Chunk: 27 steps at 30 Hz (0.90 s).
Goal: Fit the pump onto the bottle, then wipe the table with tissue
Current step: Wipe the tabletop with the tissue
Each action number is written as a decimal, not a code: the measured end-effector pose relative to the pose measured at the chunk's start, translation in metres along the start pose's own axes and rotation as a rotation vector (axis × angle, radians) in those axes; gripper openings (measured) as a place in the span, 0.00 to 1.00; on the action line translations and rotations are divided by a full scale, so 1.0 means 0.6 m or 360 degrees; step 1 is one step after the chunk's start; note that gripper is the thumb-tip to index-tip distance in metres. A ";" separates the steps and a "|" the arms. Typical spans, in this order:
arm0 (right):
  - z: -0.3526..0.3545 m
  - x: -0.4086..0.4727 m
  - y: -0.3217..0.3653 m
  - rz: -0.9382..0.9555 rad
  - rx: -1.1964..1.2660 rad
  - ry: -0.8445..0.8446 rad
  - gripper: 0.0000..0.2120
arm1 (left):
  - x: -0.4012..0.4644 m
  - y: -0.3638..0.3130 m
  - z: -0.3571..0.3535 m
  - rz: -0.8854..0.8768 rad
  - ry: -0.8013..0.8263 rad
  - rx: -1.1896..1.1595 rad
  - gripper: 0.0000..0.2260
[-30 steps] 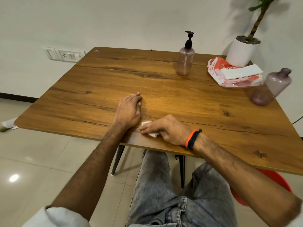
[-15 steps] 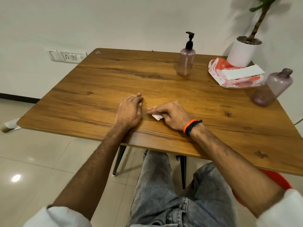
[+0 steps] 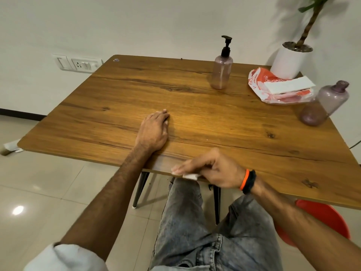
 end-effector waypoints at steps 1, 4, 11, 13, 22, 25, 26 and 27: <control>0.022 0.001 -0.004 -0.0030 0.0061 -0.0143 0.19 | 0.000 0.000 -0.001 0.0003 0.0004 -0.0003 0.18; 0.101 0.009 -0.018 -0.0112 -0.0239 -0.0610 0.21 | -0.001 0.002 -0.002 0.0005 0.0016 -0.0022 0.18; 0.152 0.025 -0.052 -0.0444 -0.0984 -0.0548 0.17 | -0.002 0.002 -0.001 -0.0014 0.0036 -0.0059 0.18; 0.141 0.023 -0.056 -0.0450 -0.1044 -0.0530 0.16 | -0.003 0.001 0.000 -0.0007 0.0028 -0.0056 0.18; 0.125 0.013 -0.050 -0.0676 -0.1334 -0.0591 0.24 | -0.005 -0.006 0.005 0.0009 0.0019 -0.0038 0.18; 0.104 -0.003 -0.038 -0.0590 -0.1279 -0.0489 0.25 | -0.005 -0.006 0.004 0.0020 0.0026 -0.0039 0.18; 0.091 -0.012 -0.030 -0.0512 -0.1237 -0.0465 0.24 | -0.004 -0.006 0.004 0.0024 0.0024 -0.0037 0.18; 0.074 -0.022 -0.019 -0.0407 -0.1176 -0.0450 0.24 | -0.004 -0.006 0.004 0.0028 0.0023 -0.0035 0.18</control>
Point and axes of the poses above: each hand's wrist, its own x-axis towards the middle knuckle, its own z-axis out of the back of the hand, y = z × x, the point moved 6 cm from there along x, towards the middle knuckle, and after that the axes turned 2 degrees about -y, right-handed, at the moved point
